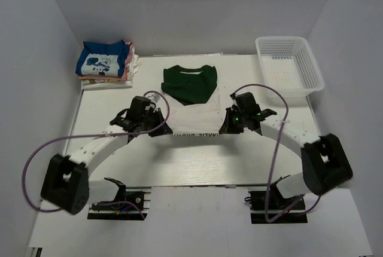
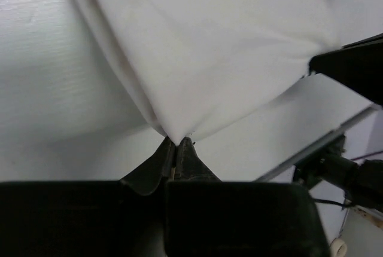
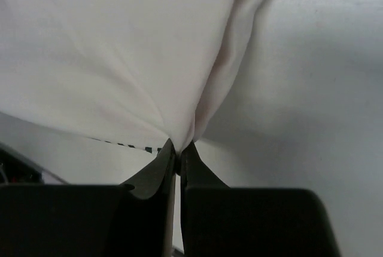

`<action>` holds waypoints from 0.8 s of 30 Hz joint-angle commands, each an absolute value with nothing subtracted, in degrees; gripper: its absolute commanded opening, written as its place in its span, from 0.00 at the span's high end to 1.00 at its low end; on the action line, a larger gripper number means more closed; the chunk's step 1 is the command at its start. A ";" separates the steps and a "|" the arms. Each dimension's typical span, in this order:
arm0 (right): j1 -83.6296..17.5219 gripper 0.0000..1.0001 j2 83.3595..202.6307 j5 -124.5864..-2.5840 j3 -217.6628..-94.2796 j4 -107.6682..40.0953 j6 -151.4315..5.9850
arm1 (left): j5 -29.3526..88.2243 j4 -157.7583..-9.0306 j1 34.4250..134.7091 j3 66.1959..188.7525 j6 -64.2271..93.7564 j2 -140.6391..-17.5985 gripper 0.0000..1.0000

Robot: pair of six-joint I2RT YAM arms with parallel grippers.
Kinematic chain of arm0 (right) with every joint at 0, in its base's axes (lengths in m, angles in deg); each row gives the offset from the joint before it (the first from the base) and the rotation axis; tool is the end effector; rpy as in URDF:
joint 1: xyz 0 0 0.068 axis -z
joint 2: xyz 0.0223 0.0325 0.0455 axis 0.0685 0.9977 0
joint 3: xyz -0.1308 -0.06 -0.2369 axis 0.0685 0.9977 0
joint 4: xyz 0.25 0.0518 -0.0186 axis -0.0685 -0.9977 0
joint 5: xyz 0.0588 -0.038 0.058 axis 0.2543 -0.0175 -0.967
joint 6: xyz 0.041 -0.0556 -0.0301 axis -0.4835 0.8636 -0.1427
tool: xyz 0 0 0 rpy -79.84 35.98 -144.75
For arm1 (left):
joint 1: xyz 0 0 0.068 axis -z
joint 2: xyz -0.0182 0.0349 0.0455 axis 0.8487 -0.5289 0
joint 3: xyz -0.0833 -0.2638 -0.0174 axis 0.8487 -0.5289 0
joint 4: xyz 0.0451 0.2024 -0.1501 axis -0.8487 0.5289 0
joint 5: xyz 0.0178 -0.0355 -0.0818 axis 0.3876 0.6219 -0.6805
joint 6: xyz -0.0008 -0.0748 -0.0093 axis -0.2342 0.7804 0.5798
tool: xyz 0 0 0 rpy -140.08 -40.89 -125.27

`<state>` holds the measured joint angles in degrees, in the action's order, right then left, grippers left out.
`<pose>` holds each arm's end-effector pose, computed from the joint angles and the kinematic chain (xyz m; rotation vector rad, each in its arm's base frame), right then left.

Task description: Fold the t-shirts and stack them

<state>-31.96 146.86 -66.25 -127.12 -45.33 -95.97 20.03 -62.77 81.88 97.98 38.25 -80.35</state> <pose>0.2671 0.1551 0.1753 -0.0378 2.5457 0.6465 0.2409 -0.1274 0.1842 -0.1187 2.6092 -0.7882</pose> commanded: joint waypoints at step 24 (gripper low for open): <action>-32.76 1.00 137.13 -73.52 -152.22 -69.84 -89.64 | 35.40 -53.17 84.08 107.77 41.51 -56.87 1.00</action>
<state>-33.20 134.97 -74.99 -148.06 -70.80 -90.33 29.03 -53.06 84.18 104.76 42.34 -54.13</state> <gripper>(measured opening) 0.033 0.089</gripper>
